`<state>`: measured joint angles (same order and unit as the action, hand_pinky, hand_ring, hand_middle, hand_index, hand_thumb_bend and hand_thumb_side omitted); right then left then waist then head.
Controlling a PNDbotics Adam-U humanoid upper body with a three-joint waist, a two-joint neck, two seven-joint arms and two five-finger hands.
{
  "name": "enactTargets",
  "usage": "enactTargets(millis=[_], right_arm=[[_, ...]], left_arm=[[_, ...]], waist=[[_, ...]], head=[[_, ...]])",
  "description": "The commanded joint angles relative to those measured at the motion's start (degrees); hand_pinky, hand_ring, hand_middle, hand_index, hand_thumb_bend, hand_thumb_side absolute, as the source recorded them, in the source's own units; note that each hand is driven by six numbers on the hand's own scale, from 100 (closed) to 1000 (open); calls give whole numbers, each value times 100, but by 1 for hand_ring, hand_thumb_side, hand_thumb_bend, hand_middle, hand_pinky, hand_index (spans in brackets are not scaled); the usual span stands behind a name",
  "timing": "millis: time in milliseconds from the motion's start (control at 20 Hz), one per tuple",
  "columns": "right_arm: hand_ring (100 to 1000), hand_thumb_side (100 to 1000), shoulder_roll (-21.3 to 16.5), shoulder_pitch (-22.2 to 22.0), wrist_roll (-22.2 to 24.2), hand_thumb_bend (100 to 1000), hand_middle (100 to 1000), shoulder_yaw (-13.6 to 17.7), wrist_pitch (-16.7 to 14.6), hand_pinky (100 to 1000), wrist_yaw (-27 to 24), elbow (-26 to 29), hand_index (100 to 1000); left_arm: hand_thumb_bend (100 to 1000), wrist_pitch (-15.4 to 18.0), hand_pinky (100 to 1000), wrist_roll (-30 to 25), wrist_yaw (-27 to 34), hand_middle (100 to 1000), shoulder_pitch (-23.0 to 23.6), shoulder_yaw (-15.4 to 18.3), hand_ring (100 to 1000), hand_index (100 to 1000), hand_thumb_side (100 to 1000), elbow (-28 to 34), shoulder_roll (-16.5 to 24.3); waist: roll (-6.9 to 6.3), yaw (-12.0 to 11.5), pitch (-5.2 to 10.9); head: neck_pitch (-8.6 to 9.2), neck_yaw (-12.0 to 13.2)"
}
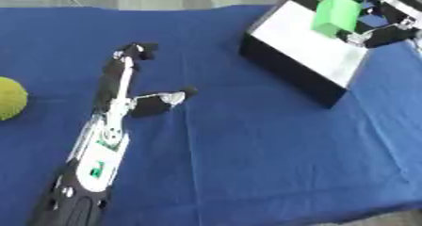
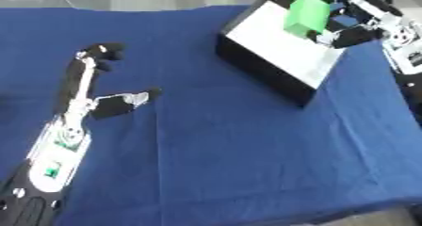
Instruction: Pick up the objects with one hand, pass them to the other hand, and then place them into the box on the other side of the table.
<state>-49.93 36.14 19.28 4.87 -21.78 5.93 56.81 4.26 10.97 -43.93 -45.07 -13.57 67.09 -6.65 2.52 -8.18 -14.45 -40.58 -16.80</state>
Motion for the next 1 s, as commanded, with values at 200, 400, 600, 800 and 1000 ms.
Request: enactTargets(millis=[200,400,600,800,1000], right_arm=[[1000,100,-200,115,73,431,653,5,-247,842,214,-46,700],[1000,166,-221,108,222,468,833,6,-406,887,342,12,877],[1000,202,-225,93,210,470,908,40,-499,906,549,-13,920],[1000,195,-233,77,130,464,905,54,-516,905,589,-13,916],[1000,175,-245,72,85,431,906,76,-436,902,367,88,915]], left_arm=[[832,29,625,19,-6,590,-75,3,699,774,363,82,-12],[835,25,625,18,-5,590,-76,-1,699,774,363,79,-2],[837,27,625,17,-6,591,-89,-4,699,773,362,81,10],[838,21,625,18,-13,590,-93,-3,699,773,361,76,23],[838,19,626,29,-12,591,-100,-3,699,773,360,89,28]], waist=[[-46,-5,209],[-60,-12,201],[-63,-18,199],[-66,-19,203],[-65,-14,209]], head=[[85,14],[71,39],[53,46],[49,56],[64,87]])
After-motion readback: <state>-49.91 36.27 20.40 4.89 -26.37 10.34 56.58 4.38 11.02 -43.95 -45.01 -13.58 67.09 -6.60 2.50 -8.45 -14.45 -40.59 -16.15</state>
